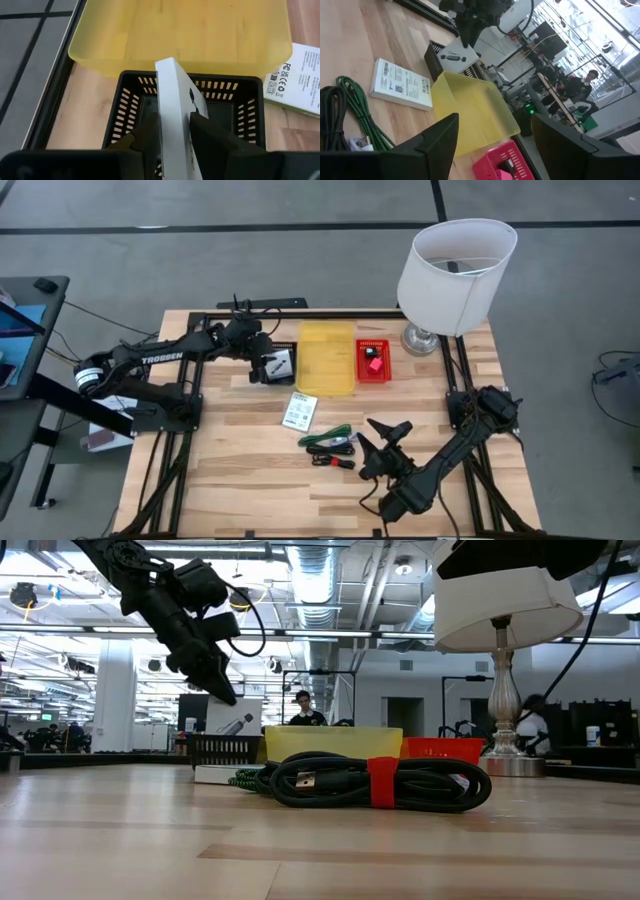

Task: Pick and place items into bin
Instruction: Put the bottom card reader box into the black bin

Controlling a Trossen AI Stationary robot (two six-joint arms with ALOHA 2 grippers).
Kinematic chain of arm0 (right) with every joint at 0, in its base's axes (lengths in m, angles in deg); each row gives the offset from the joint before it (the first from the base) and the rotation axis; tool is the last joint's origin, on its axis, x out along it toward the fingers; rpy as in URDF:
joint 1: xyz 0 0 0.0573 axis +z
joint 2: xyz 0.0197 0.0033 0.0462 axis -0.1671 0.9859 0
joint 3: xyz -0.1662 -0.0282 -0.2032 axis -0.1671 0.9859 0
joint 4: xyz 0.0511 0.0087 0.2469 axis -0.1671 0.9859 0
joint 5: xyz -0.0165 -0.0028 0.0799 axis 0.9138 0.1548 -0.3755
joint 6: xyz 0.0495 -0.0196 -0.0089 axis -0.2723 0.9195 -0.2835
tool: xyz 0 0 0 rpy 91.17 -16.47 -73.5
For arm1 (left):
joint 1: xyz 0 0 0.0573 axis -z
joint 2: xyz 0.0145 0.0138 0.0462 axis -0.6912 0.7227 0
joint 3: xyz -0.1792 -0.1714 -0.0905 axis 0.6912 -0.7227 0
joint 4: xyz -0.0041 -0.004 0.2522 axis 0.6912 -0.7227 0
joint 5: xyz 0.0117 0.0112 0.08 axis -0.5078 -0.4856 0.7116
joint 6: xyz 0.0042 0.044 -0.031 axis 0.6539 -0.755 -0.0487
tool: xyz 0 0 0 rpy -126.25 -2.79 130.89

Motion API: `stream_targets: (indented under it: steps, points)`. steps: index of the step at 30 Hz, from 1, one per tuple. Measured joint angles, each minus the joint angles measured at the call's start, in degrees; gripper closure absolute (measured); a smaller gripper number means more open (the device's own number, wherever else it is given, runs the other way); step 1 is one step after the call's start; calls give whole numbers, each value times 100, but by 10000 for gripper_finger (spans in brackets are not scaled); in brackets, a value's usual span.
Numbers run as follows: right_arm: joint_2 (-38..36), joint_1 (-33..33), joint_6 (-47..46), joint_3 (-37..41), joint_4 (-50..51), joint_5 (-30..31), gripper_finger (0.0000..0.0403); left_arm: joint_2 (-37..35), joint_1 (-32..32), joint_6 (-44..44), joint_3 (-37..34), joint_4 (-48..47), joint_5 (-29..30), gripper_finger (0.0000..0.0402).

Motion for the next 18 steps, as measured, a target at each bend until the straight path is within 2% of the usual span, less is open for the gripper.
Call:
stream_targets:
  steps: [15,18]
  points:
    - [0,-36,0,0,-90,-42,159,0,0,303,0,146,-67,302]
    - [0,-36,12,0,-124,-40,159,0,0,337,0,144,-46,291]
